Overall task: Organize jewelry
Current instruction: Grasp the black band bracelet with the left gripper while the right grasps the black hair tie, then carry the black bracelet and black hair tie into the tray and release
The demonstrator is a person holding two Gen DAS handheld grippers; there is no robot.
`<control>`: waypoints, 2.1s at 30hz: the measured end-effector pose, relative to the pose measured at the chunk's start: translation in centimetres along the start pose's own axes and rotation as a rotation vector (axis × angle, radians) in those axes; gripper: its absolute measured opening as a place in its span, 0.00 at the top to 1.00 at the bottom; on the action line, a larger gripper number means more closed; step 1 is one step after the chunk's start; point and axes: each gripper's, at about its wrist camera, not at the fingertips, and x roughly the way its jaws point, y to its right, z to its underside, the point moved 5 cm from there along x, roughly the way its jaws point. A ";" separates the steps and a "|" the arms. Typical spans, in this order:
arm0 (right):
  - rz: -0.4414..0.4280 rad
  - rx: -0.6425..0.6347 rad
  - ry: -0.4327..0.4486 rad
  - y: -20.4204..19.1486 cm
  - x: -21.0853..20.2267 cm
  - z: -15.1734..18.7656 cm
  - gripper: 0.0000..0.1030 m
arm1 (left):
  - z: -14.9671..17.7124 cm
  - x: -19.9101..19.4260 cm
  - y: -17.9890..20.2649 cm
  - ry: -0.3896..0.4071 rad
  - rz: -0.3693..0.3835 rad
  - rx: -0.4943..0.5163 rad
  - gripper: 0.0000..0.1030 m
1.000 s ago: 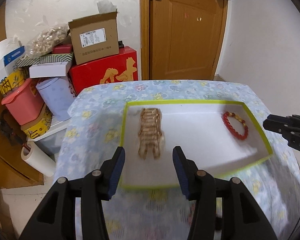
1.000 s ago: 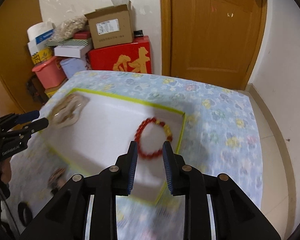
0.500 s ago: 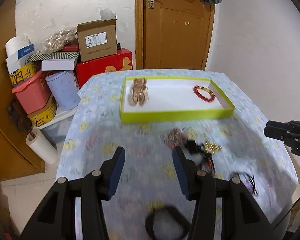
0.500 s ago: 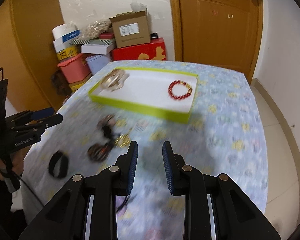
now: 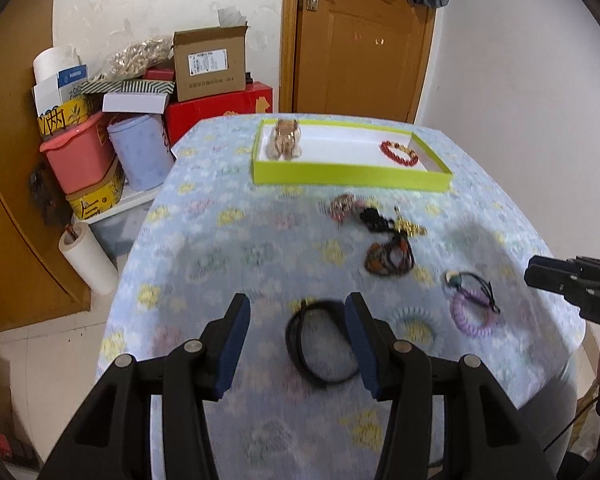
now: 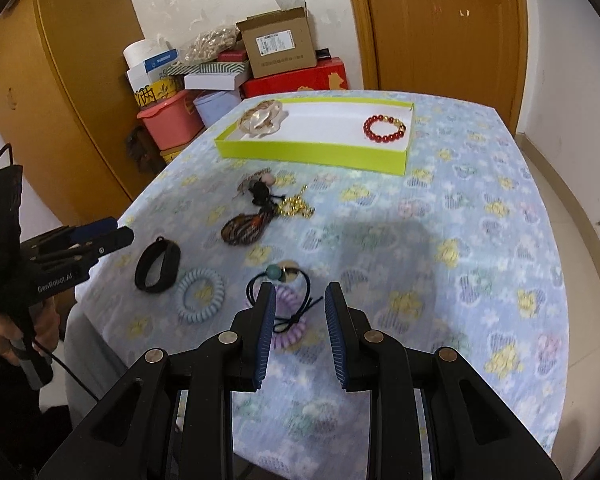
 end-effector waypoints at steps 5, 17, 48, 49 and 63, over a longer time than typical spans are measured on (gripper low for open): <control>0.003 -0.006 -0.008 -0.1 0.2 0.4 0.74 | 1.0 0.3 0.0 -0.022 0.004 -0.014 0.50; -0.018 -0.055 -0.037 -1.6 1.6 0.9 0.73 | 2.6 2.1 0.0 -0.080 -0.016 -0.027 0.58; -0.002 -0.198 -0.013 -3.9 3.5 0.0 0.98 | 2.8 3.6 0.3 -0.074 -0.005 -0.012 0.91; -0.004 -0.190 -0.004 -3.7 3.2 -0.2 0.98 | 2.7 3.6 0.3 -0.074 -0.001 -0.014 0.91; -0.009 -0.142 0.083 -2.2 0.2 -2.7 0.98 | 0.6 1.4 0.7 -0.018 0.018 -0.022 0.91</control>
